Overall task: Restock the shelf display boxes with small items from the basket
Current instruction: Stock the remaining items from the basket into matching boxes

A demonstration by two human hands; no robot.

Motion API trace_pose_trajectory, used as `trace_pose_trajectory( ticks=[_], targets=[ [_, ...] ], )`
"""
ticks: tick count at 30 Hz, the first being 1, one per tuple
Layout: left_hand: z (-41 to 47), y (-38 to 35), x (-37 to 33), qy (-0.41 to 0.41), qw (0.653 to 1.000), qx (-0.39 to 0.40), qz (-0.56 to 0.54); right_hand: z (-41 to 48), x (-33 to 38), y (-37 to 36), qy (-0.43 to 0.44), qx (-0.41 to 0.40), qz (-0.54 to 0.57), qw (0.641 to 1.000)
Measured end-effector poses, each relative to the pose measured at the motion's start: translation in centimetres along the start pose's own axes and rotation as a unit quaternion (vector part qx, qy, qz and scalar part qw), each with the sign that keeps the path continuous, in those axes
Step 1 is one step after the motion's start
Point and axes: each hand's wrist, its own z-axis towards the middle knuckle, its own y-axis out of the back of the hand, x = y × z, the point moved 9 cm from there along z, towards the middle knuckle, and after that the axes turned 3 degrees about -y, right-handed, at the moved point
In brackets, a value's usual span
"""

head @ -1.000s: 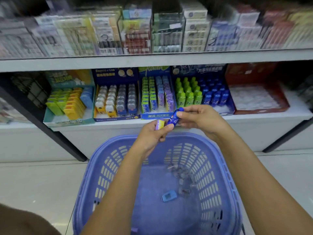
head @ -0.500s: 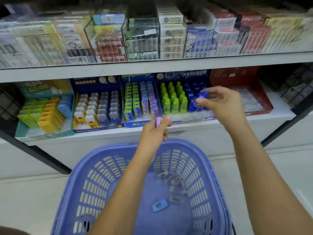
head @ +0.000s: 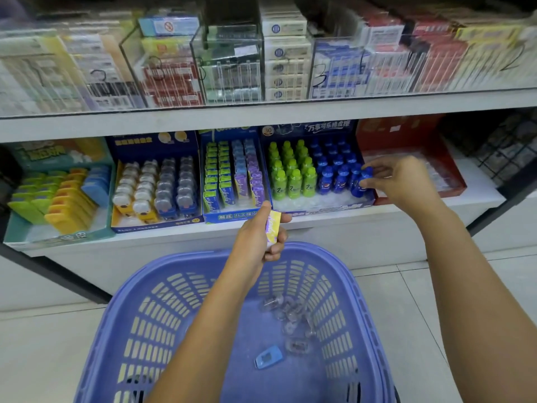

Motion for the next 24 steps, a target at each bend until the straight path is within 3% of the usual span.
trace_pose_trajectory(
  ticks=[3,9,13,18,21,24],
  targets=[
    [0.1,-0.3,0.4,0.013,1.0,0.009,-0.016,0.1,0.3,-0.6,0.001,0.022,-0.063,0.998],
    [-0.4,-0.9,0.0,0.037,0.988,0.053,-0.143,-0.6,-0.2,-0.7,-0.011,-0.014,-0.018,1.0],
    [-1.3,-0.8,-0.4,0.063,0.965,0.095,-0.238,-0.7,0.3,-0.8,-0.029,0.008,-0.038,0.999],
    [-1.9,1.5,-1.1,0.021,0.966,0.079,-0.244,-3.0,4.8,0.1,0.004,-0.085,-0.043,0.995],
    [-2.2,3.3,-2.0,-0.03,0.98,0.043,-0.193,-5.8,9.8,-4.2,0.016,0.049,0.087,0.995],
    [-2.8,5.0,-3.1,-0.091,0.989,0.002,-0.114,-9.3,14.6,-9.2,0.06,0.166,0.117,0.977]
  ],
)
